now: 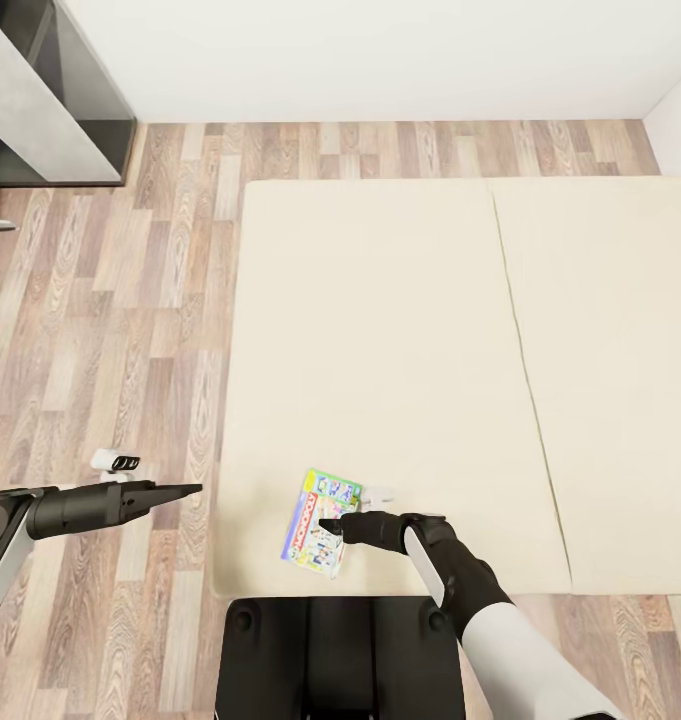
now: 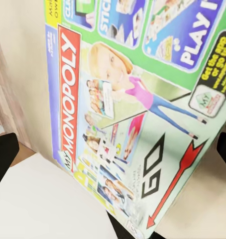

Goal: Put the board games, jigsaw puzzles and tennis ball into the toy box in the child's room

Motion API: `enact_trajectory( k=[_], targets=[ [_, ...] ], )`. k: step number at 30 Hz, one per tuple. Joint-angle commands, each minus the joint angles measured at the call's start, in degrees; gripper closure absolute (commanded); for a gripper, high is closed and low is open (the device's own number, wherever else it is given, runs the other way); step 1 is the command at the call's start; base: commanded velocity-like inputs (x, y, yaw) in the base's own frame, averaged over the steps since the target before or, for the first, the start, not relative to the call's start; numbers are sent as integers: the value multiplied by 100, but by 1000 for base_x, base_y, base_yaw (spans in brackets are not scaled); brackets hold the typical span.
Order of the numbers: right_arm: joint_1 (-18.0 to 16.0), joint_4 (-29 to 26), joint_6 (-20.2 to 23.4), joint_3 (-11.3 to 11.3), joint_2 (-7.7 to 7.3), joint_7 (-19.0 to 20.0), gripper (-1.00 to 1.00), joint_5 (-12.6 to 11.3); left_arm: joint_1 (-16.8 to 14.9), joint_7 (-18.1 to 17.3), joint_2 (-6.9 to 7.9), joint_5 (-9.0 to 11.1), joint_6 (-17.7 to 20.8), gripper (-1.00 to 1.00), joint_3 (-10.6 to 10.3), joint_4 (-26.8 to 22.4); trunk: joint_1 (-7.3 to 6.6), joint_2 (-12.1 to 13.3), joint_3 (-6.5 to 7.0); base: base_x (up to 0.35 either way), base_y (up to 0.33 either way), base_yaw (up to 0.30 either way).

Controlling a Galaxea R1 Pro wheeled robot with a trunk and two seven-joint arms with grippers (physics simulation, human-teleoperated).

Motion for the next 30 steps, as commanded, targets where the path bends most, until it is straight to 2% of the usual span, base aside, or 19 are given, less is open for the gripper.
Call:
enact_trajectory(
  k=[1,13,25,30],
  targets=[
    [-1,-7,46,5,-1,-16,-100,-60,-2,-21,2,0,61,-100,-2,0,3,-9,-6,0,107,0],
    [-1,-7,46,5,-1,-16,-100,-60,-3,-21,2,0,61,-100,-2,-3,3,-9,-6,0,98,0],
    [-1,-7,46,5,1,-16,-100,-60,-3,-21,2,0,61,-100,-2,-2,3,-9,-6,0,10,3],
    [-1,-7,46,5,2,-16,-100,-60,-3,-21,2,0,61,-100,-2,-1,3,-9,-6,0,0,117]
  ],
)
